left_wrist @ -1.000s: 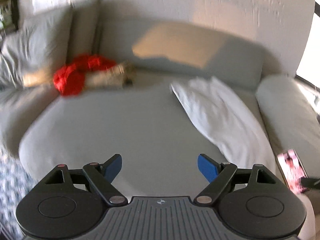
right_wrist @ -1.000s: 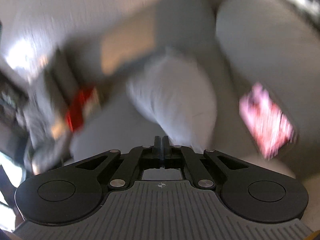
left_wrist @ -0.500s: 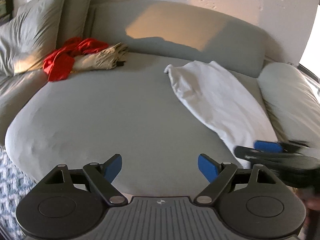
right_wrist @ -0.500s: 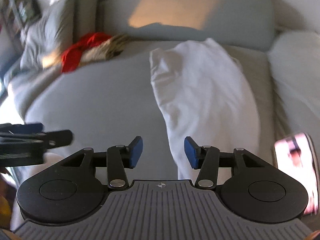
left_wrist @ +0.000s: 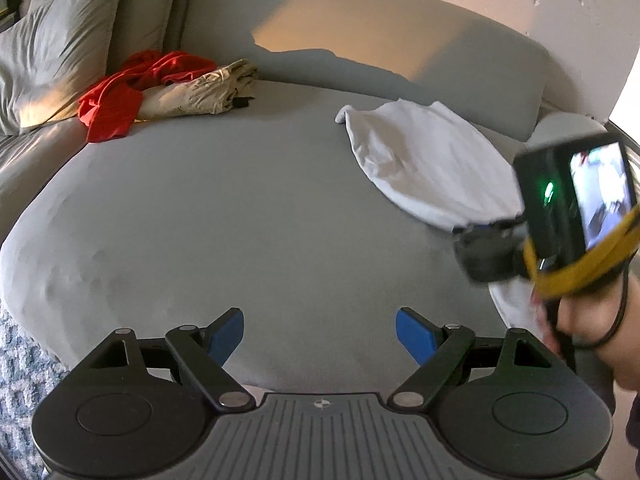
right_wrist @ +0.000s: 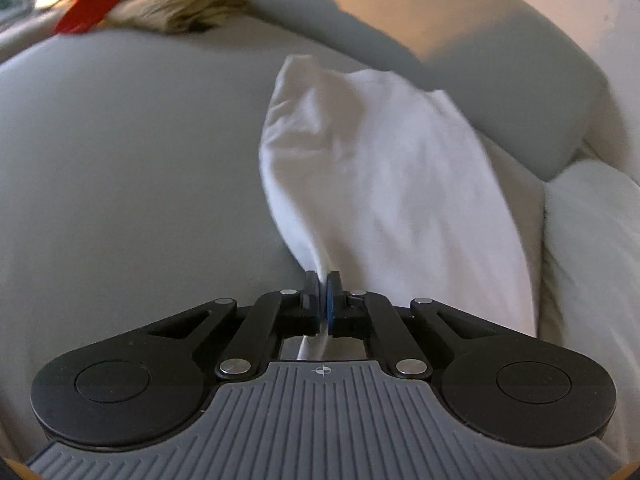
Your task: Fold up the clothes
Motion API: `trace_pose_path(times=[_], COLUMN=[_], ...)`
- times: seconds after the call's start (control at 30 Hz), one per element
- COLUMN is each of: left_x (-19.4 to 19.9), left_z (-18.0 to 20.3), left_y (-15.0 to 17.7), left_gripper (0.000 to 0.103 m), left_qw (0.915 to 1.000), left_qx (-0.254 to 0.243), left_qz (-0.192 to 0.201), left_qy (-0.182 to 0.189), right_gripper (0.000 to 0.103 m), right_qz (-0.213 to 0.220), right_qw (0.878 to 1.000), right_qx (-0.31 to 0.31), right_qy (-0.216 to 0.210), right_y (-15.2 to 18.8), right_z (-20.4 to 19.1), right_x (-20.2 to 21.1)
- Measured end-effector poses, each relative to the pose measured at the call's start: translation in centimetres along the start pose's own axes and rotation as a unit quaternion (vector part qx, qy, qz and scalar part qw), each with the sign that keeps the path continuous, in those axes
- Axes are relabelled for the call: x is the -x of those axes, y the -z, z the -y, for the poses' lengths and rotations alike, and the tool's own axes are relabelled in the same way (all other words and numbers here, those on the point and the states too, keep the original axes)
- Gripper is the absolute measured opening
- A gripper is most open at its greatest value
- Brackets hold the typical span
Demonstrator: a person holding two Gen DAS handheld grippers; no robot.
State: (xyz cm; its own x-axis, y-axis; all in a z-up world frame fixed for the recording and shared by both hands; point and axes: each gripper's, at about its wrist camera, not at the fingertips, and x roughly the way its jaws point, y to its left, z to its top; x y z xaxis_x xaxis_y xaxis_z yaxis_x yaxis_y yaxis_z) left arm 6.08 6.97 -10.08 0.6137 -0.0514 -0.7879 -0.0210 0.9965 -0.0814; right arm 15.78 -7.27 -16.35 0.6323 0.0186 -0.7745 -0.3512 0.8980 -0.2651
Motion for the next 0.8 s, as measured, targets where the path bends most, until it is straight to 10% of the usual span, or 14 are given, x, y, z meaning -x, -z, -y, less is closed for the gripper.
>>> trace_pose_path(times=[0.2,0.3,0.47,0.63,0.8], left_x=[1.4,1.8,1.2,0.3,0.0], left_z=[0.6,1.3,3.8,6.3,7.9], left_y=[0.2,0.2,0.6,0.5,0.0], left_gripper=[0.083,0.083,0.082,0.082,0.082], left_qw=[0.9998,0.9997,0.9991,0.9975,0.9968], left_qx=[-0.011,-0.015,-0.034,-0.056,-0.068], left_qz=[0.015,0.018,0.001,-0.017,-0.018], left_qy=[-0.007,0.003,0.026,0.039,0.039], right_gripper=[0.002,0.002,0.0,0.011,0.041], right_qz=[0.076,0.104,0.087,0.037,0.048], right_qw=[0.981,0.926,0.831,0.834,0.85], right_qx=[-0.181,-0.363,-0.529,-0.528,-0.524], right_qy=[0.006,0.016,0.147,0.157,-0.013], right_y=[-1.6,1.0,10.6,16.9,18.3], right_z=[8.4,17.6,29.0,30.9,28.7], right_x=[3.8,6.6,10.5,13.5,14.9])
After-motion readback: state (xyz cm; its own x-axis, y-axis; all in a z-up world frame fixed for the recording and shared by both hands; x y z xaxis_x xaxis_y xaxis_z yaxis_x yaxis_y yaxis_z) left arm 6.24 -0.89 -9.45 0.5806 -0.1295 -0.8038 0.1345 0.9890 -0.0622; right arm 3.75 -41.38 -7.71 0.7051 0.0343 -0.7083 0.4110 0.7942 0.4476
